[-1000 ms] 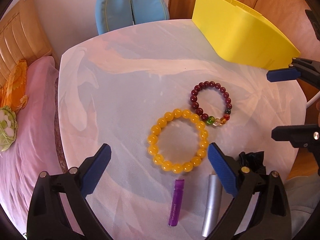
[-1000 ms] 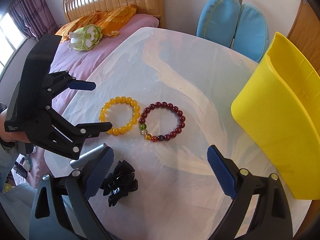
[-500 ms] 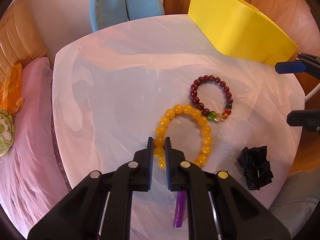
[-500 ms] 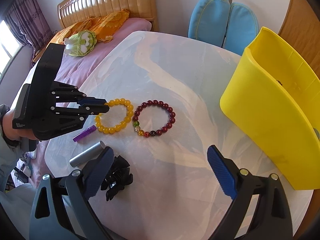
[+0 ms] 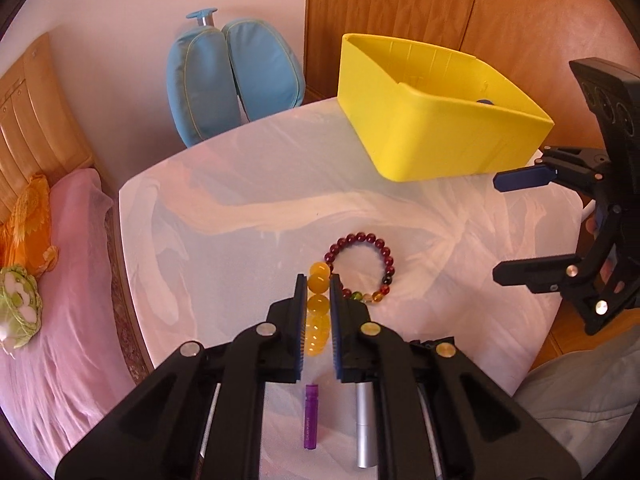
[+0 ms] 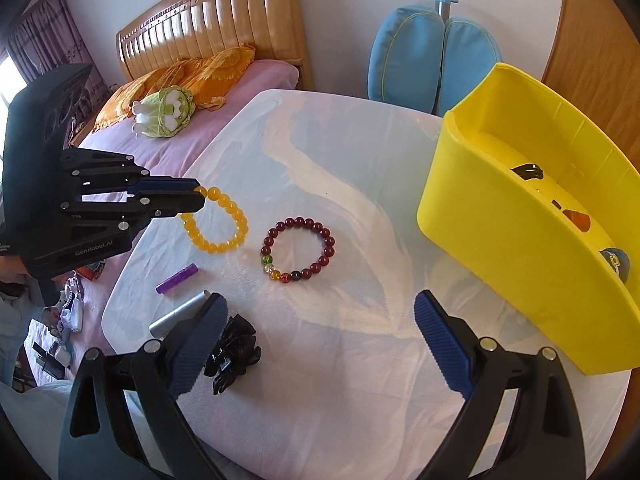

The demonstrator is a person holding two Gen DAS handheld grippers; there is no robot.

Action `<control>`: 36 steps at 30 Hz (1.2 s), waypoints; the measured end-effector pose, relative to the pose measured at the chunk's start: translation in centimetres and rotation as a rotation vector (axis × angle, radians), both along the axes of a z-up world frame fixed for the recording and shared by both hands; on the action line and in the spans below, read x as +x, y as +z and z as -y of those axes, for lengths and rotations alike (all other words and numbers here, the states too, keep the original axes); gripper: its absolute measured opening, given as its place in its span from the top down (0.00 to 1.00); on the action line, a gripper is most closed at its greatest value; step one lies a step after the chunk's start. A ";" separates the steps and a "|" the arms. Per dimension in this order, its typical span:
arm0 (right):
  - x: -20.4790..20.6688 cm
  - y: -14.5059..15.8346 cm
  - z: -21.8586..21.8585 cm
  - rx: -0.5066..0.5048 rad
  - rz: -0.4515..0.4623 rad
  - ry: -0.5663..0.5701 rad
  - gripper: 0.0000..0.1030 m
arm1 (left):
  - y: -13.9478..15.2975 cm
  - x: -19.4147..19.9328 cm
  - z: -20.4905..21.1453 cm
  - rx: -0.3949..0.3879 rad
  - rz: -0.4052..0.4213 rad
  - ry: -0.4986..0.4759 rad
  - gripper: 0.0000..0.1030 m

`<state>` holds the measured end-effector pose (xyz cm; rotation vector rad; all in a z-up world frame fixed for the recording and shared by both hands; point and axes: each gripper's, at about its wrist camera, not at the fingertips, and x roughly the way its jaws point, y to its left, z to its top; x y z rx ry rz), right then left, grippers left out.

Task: Organize jewelry
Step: 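Carry the amber bracelet over the yellow bin with the left gripper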

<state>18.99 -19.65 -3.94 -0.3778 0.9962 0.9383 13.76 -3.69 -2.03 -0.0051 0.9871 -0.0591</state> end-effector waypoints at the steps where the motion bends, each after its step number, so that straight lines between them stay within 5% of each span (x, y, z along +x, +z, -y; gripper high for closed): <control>1: 0.1 0.3 0.3 0.009 0.004 -0.003 0.07 | 0.5 0.1 0.4 0.006 0.010 -0.005 0.89; 26: 5.9 6.6 14.7 0.172 0.154 -0.158 0.07 | 11.8 9.0 13.1 0.140 0.206 -0.177 0.89; 36: 12.4 7.3 19.4 0.146 0.207 -0.223 0.07 | 10.9 17.8 18.8 0.118 0.165 -0.236 0.89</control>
